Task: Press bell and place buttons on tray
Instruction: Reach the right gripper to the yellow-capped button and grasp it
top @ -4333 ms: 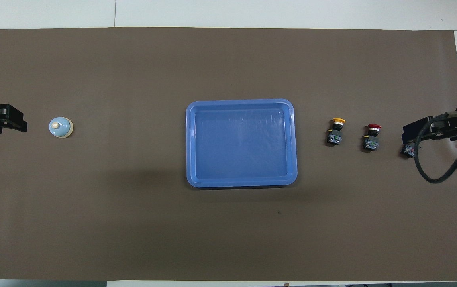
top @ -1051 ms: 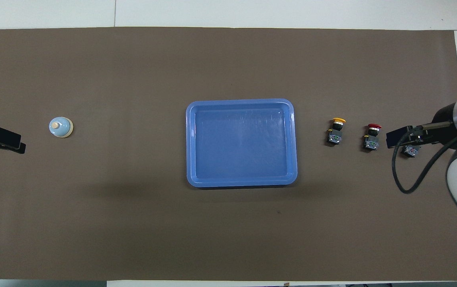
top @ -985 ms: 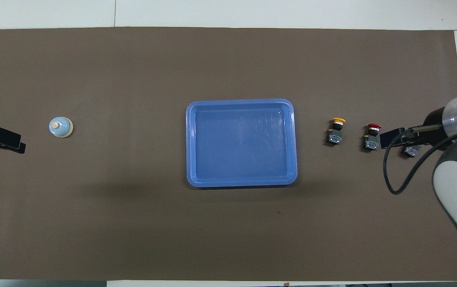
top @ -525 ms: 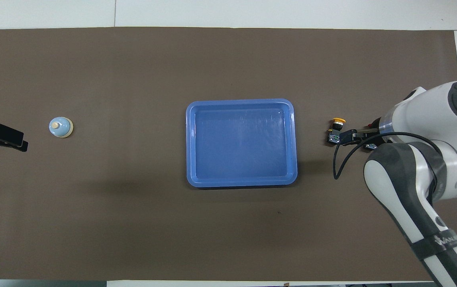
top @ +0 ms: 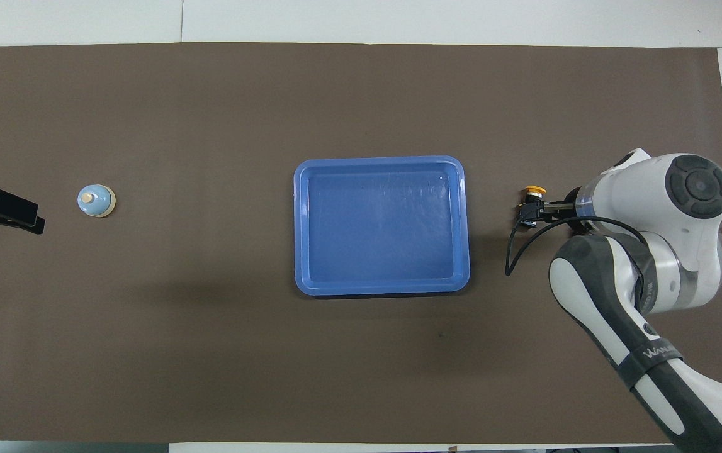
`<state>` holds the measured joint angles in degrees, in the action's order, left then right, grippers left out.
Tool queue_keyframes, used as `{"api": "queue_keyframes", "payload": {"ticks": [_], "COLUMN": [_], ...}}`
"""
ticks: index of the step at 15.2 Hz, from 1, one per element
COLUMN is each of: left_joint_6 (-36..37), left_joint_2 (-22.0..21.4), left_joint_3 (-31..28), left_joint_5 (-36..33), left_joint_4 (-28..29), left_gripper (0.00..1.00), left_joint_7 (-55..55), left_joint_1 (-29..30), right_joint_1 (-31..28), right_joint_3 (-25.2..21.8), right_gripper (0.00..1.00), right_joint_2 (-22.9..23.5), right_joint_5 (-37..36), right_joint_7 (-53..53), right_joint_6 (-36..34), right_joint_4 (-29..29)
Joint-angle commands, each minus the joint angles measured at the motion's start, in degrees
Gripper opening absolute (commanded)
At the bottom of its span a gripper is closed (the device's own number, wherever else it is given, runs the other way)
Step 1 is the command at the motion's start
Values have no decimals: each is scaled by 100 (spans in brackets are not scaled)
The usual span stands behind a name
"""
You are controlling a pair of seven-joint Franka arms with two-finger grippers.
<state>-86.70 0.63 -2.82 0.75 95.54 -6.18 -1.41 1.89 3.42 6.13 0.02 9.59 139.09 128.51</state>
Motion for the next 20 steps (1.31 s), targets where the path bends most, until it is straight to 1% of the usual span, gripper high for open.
{"api": "queue_keyframes", "payload": {"ticks": [1, 3, 5, 7, 8, 9, 11, 12, 13, 17, 19, 20], "left_joint_6": [154, 162, 84, 83, 74, 74, 74, 66, 39, -5, -5, -5], "left_joint_2": [104, 95, 78, 51, 51, 34, -19, -28, -54, -142, -142, -142], "left_joint_3": [-61, -69, -96, -96, -96, -96, -96, -96, -96, -96, -96, -96], "left_joint_5": [-67, -67, -58, -58, -67, -67, -67, -67, -67, -67, -67, -67], "left_joint_4": [-202, -202, -159, -123, -114, -97, 8, -35, -53, -44, -44, -44], "left_gripper": [100, 100, 100, 100, 100, 100, 100, 100, 100, 100, 100, 100], "left_joint_7": [64, 90, 99, 99, 99, 82, 82, 82, 82, 90, 90, 90], "left_joint_1": [-395, -395, -326, -308, -308, -316, -334, -343, -343, -325, -334, -334], "right_joint_1": [-31, -13, -13, -13, -13, -13, 56, 100, 118, 189, 363, 486], "right_joint_3": [28, 28, 28, 28, 28, 28, 28, 28, 28, 36, 28, 28], "right_gripper": [100, 98, 97, 97, 93, 75, 24, 7, 0, 0, 0, 0], "right_joint_2": [309, 397, 555, 600, 609, 609, 600, 600, 600, 573, 573, 600], "right_joint_5": [15, 15, 15, 15, 15, 15, 15, 15, 15, 15, 33, 68], "right_joint_7": [60, 130, 157, 183, 209, 297, 377, 359, 342, 385, 403, 507], "right_joint_6": [539, 645, 803, 821, 821, 821, 769, 734, 698, 357, -248, -669], "right_joint_4": [122, 96, 52, -18, -19, -19, -10, -1, -1, -106, -544, -885]}}
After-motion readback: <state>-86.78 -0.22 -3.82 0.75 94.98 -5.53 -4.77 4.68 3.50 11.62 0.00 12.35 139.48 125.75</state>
